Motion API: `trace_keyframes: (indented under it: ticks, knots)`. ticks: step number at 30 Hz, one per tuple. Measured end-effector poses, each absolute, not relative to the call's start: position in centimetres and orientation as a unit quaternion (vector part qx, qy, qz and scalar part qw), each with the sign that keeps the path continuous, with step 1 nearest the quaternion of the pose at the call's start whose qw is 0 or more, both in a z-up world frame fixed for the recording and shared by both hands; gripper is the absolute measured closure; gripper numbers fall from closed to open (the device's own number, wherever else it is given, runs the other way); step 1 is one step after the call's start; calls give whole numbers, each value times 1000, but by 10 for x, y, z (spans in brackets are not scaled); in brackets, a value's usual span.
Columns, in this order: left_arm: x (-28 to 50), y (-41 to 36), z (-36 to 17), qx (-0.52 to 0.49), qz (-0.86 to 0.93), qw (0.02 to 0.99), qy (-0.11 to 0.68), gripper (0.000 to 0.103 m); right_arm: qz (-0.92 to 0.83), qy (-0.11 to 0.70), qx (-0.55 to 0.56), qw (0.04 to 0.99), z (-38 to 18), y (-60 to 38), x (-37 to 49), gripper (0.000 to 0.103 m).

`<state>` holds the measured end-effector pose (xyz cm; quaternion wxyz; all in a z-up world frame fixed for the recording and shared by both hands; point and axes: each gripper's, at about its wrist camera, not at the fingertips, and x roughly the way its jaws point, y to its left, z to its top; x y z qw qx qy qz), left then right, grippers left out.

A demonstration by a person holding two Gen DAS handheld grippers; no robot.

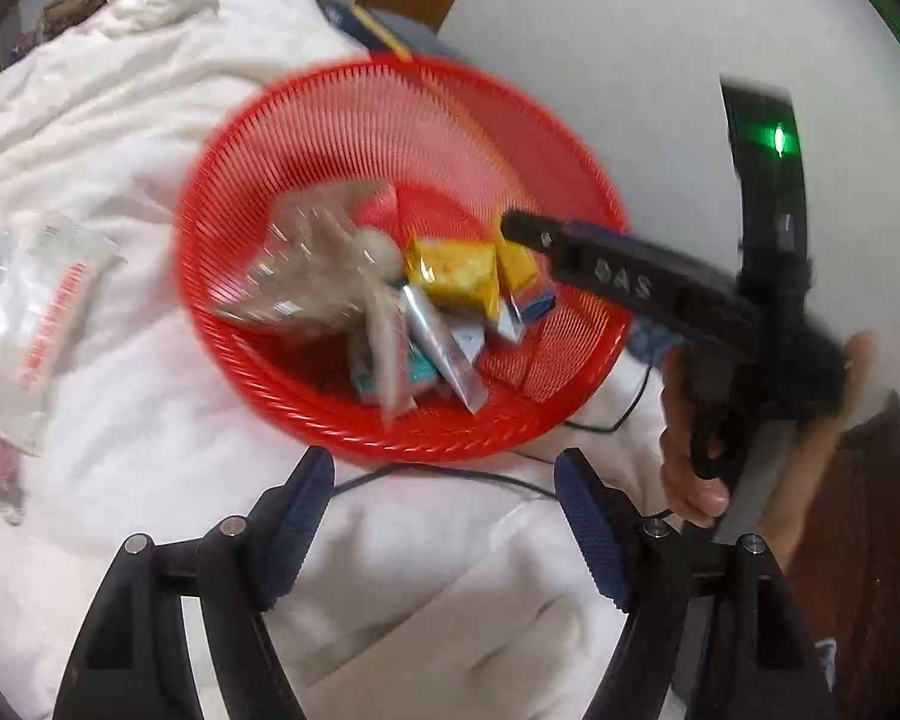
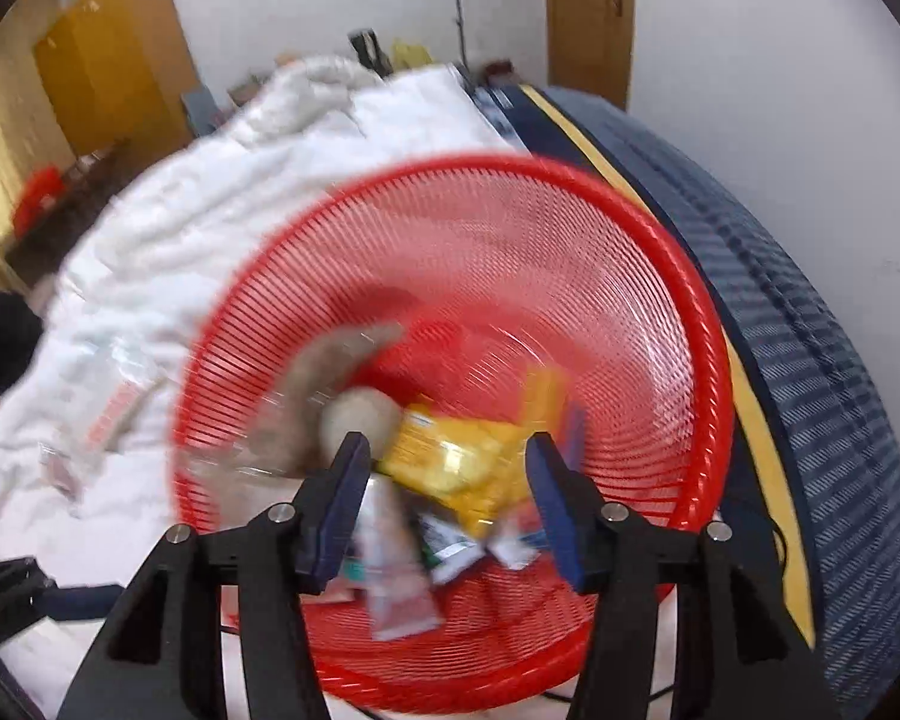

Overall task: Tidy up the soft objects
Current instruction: 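Return both tools toward the pink pouch and remaining packets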

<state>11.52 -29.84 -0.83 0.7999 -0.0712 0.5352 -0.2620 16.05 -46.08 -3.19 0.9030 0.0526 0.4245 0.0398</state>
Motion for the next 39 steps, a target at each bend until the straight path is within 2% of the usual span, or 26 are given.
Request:
trace_keyframes:
  ticks: [3, 5, 11, 17, 21, 26, 30, 33, 38, 39]
  knots:
    - [110, -241, 8, -106, -223, 838, 487, 21, 78, 398, 78, 911, -11, -443, 147, 35]
    - [109, -195, 8, -148, -194, 851, 466, 12, 124, 395, 102, 905, -3, -426, 143, 33]
    - [108, -50, -27, -272, -60, 849, 450, 11, 264, 436, 151, 847, 2, -344, 146, 29]
    - [81, 29, -69, -335, 12, 844, 418, 11, 223, 519, 115, 817, -20, -253, 181, 28]
    - [75, 40, -94, -374, 8, 836, 401, 11, 193, 550, 107, 806, -43, -212, 202, 28]
    - [75, 27, -90, -323, 8, 859, 398, 11, 166, 549, 144, 806, -68, -193, 225, 28]
    - [67, 32, -92, -326, 2, 860, 393, 11, 129, 568, 182, 792, -90, -189, 239, 27]
    - [64, 33, -93, -330, 1, 859, 392, 11, 111, 561, 187, 799, -92, -182, 247, 22]
    - [62, 31, -93, -320, 6, 862, 393, 11, 111, 554, 163, 809, -102, -172, 259, 21]
    - [62, 31, -94, -321, 7, 861, 394, 11, 112, 555, 166, 807, -105, -175, 258, 23]
